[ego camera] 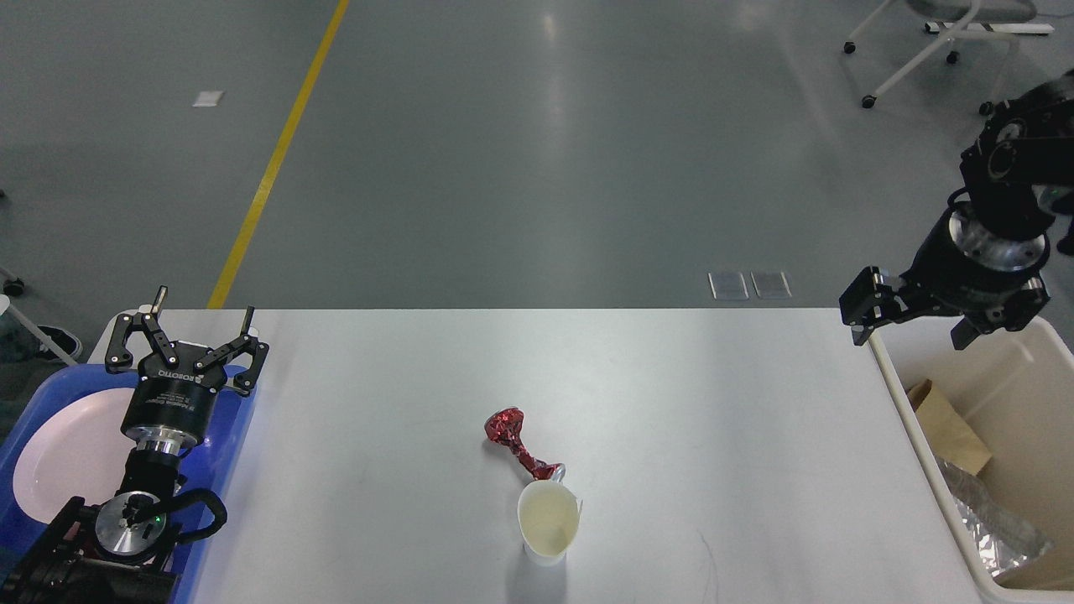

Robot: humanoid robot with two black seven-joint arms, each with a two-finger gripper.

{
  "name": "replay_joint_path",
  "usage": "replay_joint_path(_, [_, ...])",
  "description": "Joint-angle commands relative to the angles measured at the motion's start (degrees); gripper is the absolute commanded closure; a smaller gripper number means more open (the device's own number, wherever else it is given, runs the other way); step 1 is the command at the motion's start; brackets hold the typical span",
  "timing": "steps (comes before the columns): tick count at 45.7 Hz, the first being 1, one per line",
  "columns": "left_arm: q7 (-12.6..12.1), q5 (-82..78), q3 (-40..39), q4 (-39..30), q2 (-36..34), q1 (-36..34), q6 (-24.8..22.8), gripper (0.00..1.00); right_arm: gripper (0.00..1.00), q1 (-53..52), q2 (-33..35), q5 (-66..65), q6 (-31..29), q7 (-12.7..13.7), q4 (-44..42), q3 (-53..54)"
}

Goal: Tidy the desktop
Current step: 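Swing the right gripper out of the bin over the white cup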

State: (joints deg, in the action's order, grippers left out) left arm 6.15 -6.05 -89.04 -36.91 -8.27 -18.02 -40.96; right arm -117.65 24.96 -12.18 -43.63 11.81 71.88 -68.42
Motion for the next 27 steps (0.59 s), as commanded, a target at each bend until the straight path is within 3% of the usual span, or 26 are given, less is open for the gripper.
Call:
replay_joint_path(1, [0.0, 0.0, 0.0, 0.0, 0.0, 0.0, 0.0, 0.04, 0.0, -10.3, -3.2, 4.9, -3.2, 0.0, 7.6, -2.1])
replay_joint_path(17, [0.0, 0.0, 0.0, 0.0, 0.0, 0.0, 0.0, 0.04, 0.0, -27.9, -8.6, 12.1, -2.4, 0.0, 26.7, -1.1])
replay_joint_path(27, [0.0, 0.0, 0.0, 0.0, 0.0, 0.0, 0.0, 0.04, 0.0, -28.9, -8.4, 12.1, -3.2, -0.1, 27.2, -0.6])
